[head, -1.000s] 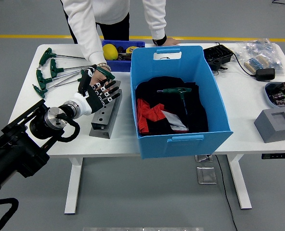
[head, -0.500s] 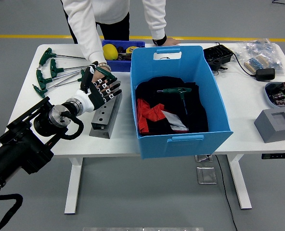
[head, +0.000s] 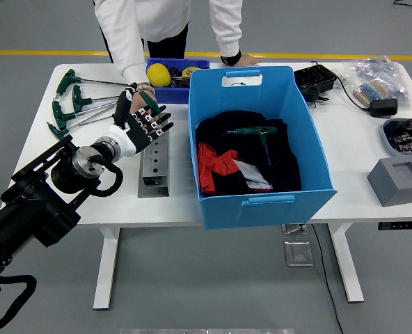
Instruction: Lift tool from toolbox,place it in box,lift tool from toolbox,place it in box
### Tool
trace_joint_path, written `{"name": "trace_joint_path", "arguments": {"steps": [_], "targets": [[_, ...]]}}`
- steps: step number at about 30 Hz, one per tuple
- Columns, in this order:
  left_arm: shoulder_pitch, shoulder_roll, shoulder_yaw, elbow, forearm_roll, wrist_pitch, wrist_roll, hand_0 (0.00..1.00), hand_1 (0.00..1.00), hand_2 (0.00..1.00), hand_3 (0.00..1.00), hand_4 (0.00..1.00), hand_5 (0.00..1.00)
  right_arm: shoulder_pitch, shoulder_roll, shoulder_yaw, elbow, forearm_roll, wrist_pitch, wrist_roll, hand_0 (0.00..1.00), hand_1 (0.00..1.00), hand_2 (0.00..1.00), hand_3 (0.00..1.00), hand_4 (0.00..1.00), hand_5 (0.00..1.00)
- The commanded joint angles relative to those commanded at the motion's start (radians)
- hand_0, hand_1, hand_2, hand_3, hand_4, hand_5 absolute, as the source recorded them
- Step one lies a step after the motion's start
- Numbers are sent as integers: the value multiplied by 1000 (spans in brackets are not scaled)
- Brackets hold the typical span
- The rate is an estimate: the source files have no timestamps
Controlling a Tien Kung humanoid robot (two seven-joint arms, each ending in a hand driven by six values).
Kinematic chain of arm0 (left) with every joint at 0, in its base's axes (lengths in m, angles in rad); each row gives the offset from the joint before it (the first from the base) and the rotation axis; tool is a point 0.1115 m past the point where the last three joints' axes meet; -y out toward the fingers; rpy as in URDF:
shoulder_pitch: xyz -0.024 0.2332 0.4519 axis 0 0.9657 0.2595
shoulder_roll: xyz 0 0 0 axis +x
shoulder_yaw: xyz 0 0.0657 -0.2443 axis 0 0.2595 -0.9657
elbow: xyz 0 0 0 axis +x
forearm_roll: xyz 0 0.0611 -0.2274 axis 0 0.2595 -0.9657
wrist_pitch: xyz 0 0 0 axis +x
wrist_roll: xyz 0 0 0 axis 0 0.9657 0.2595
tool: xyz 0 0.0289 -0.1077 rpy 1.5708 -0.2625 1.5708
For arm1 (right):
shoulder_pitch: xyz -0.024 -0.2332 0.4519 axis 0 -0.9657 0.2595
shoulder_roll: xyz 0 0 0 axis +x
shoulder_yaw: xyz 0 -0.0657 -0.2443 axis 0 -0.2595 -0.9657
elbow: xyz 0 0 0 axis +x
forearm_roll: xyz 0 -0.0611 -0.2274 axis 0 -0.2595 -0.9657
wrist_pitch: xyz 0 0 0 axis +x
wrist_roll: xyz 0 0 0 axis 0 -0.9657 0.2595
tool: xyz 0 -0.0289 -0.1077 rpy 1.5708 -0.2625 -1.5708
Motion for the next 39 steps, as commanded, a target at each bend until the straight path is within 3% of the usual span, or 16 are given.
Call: {"name": "trace_joint_path", "arguments": {"steps": [19,26,39], "targets": [[25,13,-16,-116,-41,26,4,593,694,829,812,806,901,-14,2,11,0,-15,5,-3,655,641,731,571,835,658],[34,31,-65,-212,16,87,27,593,699,819,800,789,879,-21,3,14,0,-18,4,-4,656,641,731,571,835,658],[8,71,-116,-401,58,124,52,604,694,792,784,761,840,-33,6,24,0,-29,3,-6,652,640,731,571,835,657]]}}
